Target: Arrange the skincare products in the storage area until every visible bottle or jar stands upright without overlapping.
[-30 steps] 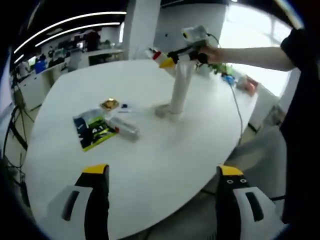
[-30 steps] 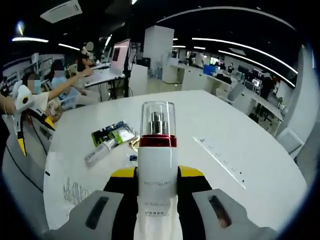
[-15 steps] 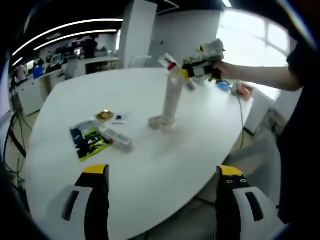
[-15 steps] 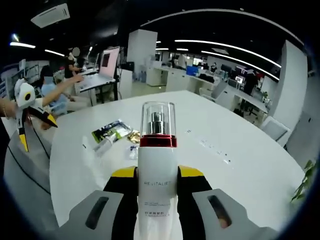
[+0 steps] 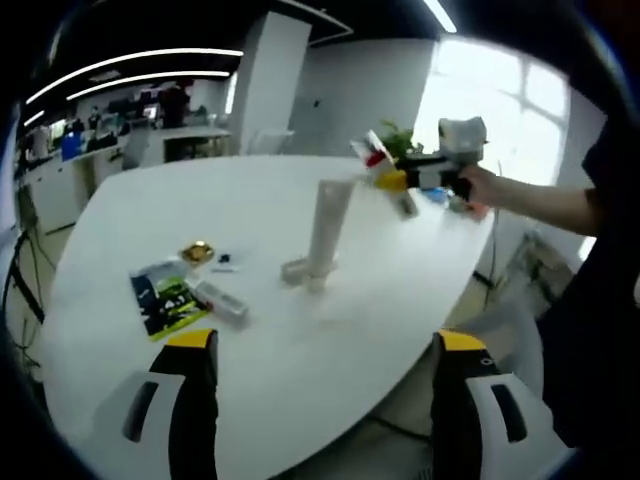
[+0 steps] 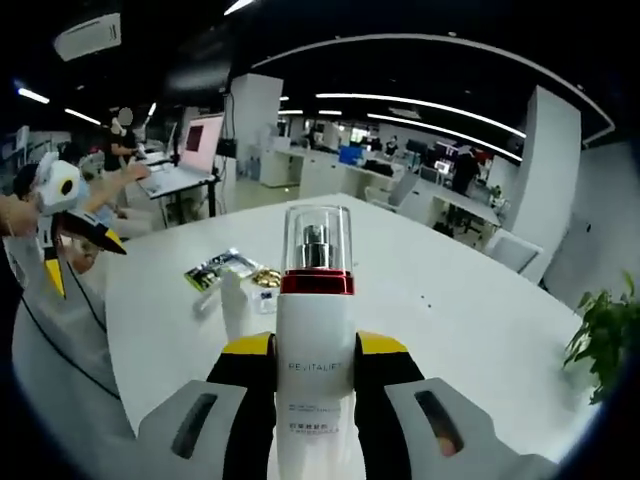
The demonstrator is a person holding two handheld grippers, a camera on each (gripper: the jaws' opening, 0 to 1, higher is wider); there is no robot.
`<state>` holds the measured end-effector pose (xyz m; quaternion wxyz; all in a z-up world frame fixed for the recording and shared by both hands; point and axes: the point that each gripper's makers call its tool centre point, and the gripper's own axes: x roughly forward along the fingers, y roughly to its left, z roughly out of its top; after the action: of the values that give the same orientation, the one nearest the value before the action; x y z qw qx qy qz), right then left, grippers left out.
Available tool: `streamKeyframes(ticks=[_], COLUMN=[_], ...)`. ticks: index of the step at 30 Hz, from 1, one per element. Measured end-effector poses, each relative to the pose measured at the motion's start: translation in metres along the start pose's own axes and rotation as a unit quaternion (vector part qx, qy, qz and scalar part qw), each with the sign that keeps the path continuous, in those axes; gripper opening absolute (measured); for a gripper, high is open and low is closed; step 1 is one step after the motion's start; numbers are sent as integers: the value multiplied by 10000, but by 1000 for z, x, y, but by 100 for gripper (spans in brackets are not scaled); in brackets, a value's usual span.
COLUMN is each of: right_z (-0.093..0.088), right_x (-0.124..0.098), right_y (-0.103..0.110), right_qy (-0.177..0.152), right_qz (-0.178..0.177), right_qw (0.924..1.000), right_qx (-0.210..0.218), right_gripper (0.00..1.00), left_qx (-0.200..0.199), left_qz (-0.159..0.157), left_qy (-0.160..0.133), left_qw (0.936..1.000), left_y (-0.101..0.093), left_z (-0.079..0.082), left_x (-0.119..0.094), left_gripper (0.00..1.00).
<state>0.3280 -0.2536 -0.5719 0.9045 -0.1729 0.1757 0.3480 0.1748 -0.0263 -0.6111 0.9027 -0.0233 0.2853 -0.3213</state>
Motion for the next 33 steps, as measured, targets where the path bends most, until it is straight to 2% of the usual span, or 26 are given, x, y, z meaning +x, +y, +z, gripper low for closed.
streamKeyframes(ticks=[5,9,13,17,24,30,33], right_z=[4,7,6,4,7,15,18], right_x=[-17,-27,-34,-34,-27,-26,-24], right_y=[16,31,52,78,108,131,145], right_qy=[-120,-321,-384,-411,-471,-543,-542], right_qz=[-120,-144,-90,44,192,352,464], right_qw=[9998,9987,9979,9967,9958,9950,9947], right_qx=[53,366,518,696,765,759,742], right_gripper=[28,28,28,29,28,28,29], left_qx=[-17,-122,-105,-222,-208,-511,-750], left_qz=[-93,-246,-352,-490,-519,-468,-405], left_qy=[-137,-300,-317,-561,-633,-899,-1138], left_qw=[9999,9992,9988,9970,9964,9935,9898], left_y=[-8,-15,-23,-32,-41,-44,-43], left_z=[13,23,30,45,50,62,72], left_x=[-1,1,4,5,8,8,7], left_gripper=[80,81,80,80,78,75,75])
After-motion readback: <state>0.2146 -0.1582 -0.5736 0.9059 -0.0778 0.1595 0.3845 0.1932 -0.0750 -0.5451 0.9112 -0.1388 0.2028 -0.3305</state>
